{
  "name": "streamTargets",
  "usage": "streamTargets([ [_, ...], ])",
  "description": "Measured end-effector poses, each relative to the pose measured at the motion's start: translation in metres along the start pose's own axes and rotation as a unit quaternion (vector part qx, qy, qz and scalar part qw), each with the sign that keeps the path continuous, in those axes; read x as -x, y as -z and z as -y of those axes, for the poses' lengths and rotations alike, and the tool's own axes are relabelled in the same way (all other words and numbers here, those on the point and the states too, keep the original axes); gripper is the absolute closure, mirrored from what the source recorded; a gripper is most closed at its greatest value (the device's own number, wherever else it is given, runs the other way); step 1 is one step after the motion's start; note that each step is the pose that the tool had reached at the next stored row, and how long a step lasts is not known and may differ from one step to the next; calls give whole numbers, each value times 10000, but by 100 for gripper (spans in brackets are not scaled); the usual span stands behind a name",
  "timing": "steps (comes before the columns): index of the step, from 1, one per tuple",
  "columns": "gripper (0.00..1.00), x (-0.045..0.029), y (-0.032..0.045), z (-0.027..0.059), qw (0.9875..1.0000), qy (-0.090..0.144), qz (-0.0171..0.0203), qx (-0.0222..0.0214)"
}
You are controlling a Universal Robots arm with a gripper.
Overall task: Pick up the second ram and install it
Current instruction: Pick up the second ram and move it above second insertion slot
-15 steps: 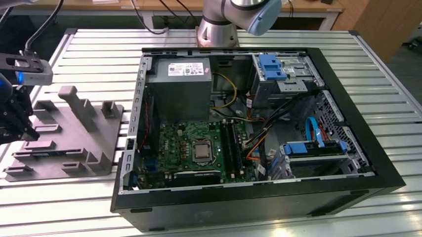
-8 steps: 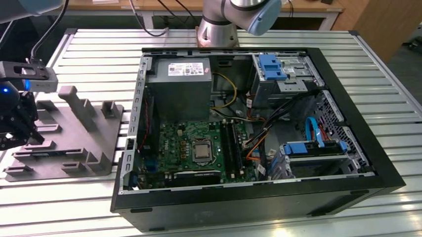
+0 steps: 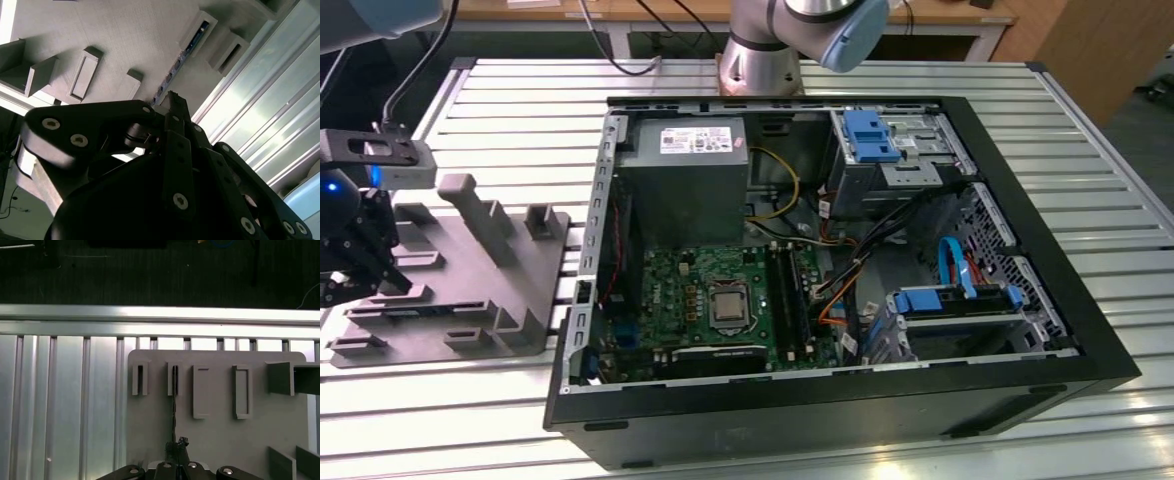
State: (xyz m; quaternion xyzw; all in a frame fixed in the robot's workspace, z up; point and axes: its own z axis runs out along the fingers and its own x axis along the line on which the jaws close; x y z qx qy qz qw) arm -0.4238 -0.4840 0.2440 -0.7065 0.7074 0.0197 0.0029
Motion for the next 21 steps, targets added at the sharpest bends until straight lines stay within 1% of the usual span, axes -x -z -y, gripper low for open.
streamTargets([
  [14,89,22,-27,-39,10000,0,1,-5],
  [19,89,21,-85,-47,10000,1,0,-6],
  [21,89,20,-97,-52,10000,0,-1,-5],
])
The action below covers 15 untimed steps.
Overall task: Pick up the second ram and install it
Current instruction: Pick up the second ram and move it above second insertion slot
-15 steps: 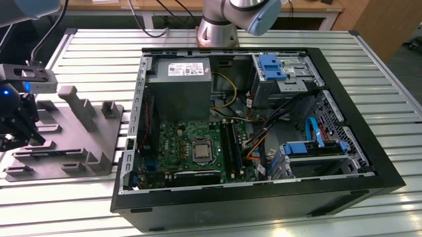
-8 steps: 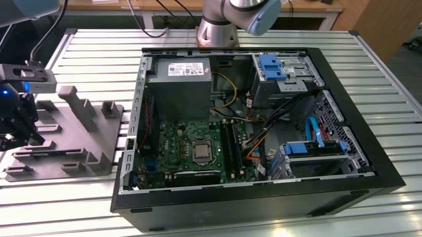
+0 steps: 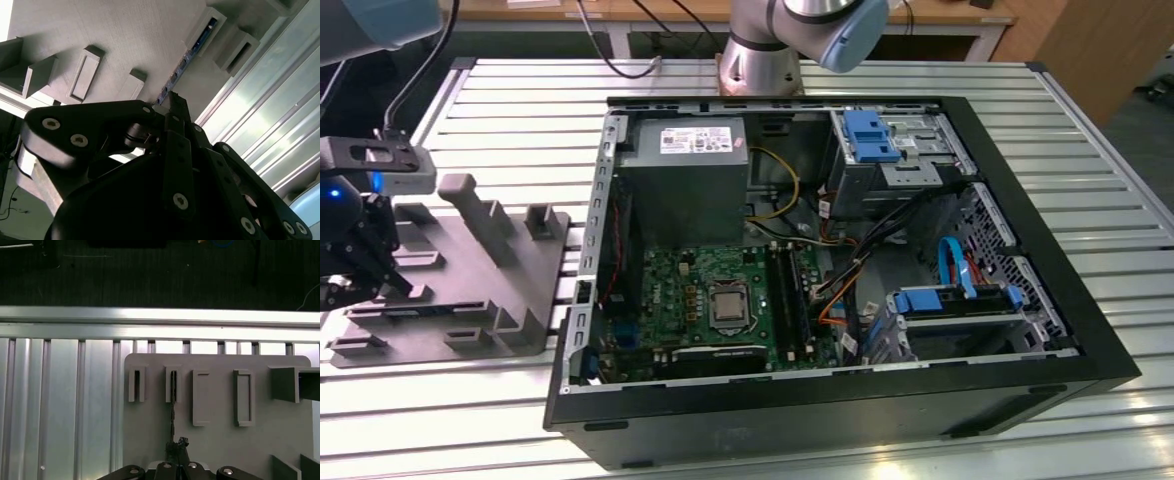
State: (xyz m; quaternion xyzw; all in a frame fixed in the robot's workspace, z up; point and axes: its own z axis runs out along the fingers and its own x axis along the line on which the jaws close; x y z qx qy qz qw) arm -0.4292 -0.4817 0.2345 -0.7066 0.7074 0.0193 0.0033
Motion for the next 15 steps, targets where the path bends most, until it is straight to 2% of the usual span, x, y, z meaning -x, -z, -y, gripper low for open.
streamTargets([
  [7,89,-1,-17,-36,10000,0,1,-1],
  [15,89,-3,-79,-52,10000,1,1,-1],
])
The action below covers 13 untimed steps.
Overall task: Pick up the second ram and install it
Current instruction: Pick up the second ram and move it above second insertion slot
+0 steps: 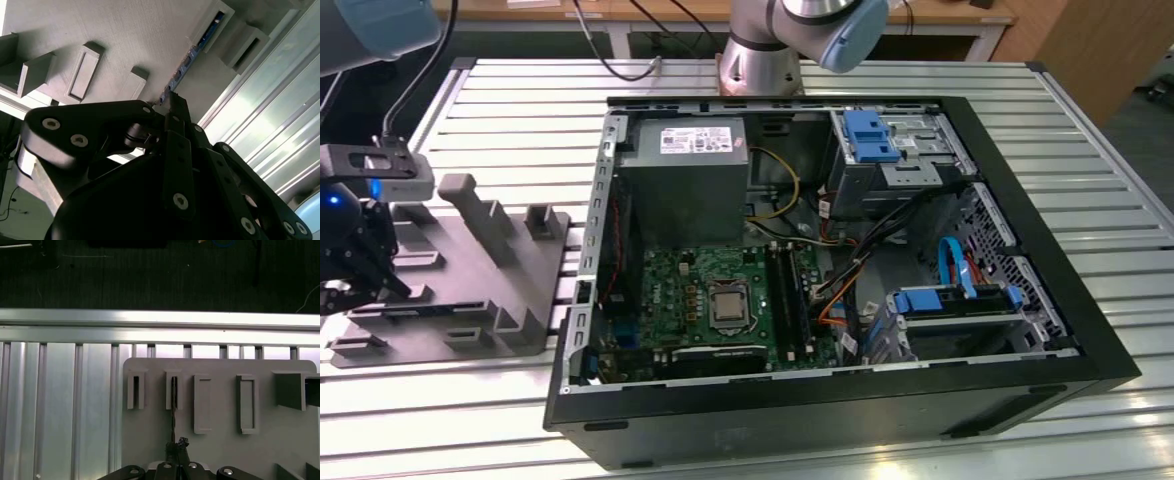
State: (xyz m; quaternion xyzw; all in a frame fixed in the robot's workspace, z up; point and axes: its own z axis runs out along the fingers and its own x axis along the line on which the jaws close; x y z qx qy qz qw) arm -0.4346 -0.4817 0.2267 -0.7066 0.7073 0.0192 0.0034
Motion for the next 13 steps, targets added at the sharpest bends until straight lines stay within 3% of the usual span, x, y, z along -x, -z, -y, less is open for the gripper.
streamTargets([
  [13,89,-3,-92,-25,10000,1,0,0],
])
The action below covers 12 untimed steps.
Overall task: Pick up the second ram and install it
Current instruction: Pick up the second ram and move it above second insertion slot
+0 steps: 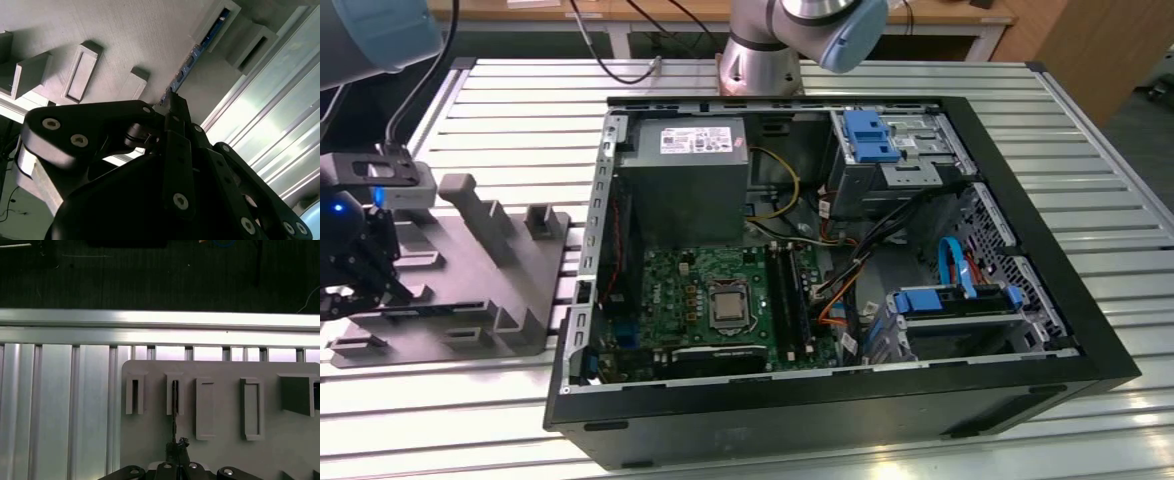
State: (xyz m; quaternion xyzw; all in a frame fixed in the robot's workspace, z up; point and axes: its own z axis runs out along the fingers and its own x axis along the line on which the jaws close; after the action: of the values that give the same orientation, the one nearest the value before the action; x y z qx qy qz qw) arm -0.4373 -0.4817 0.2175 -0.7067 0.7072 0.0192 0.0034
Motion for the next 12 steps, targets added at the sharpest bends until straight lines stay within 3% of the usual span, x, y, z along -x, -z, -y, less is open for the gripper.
streamTargets([
  [12,89,-1,-25,-4,10000,0,0,0],
])
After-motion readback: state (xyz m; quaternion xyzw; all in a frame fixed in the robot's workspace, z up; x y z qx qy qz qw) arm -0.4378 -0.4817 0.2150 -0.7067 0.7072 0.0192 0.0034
